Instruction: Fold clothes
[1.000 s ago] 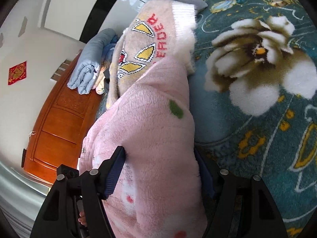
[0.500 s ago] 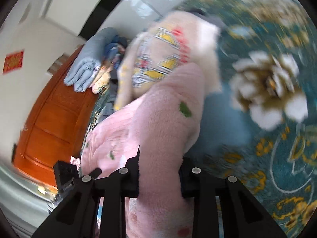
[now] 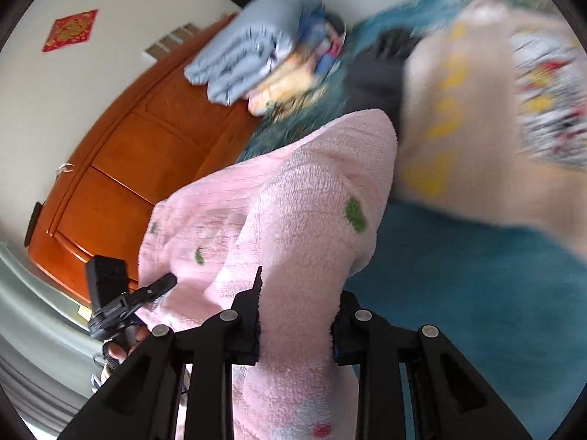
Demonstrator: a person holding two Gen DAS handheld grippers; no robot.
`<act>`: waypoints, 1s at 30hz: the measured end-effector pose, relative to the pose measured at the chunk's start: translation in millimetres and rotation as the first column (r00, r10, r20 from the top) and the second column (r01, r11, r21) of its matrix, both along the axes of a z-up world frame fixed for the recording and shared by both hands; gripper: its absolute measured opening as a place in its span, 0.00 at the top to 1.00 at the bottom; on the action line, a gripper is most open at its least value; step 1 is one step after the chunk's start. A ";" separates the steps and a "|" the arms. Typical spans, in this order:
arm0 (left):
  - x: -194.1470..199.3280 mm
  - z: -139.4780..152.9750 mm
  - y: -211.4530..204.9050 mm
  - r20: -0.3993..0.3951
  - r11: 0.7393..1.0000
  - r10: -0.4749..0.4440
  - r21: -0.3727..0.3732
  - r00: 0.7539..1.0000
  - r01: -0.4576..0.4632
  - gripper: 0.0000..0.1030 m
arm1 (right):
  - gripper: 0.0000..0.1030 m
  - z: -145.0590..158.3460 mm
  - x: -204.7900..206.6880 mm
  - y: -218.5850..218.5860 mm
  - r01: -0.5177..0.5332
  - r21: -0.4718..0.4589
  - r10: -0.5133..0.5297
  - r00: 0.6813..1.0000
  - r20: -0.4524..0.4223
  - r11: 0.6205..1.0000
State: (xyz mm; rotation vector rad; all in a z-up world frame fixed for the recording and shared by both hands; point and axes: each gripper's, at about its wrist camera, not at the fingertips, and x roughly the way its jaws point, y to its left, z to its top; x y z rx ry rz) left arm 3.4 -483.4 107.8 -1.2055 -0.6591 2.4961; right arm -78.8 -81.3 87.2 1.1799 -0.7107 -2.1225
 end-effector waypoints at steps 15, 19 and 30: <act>-39.2 -102.5 -108.6 0.148 0.975 0.219 0.017 0.964 -0.223 0.42 | 0.68 -90.5 -14.8 -118.3 -0.062 0.093 0.055 0.996 0.069 0.994; -5.0 -78.8 -120.9 0.110 0.946 0.318 0.024 0.942 -0.322 0.29 | 0.64 -77.5 -16.7 -107.6 -0.077 0.103 0.072 0.996 0.049 0.992; 35.2 -21.8 -40.0 -0.160 0.935 0.256 -0.211 0.953 -0.286 0.28 | 0.60 -2.3 20.9 -129.2 -0.138 0.281 0.196 0.962 -0.189 0.950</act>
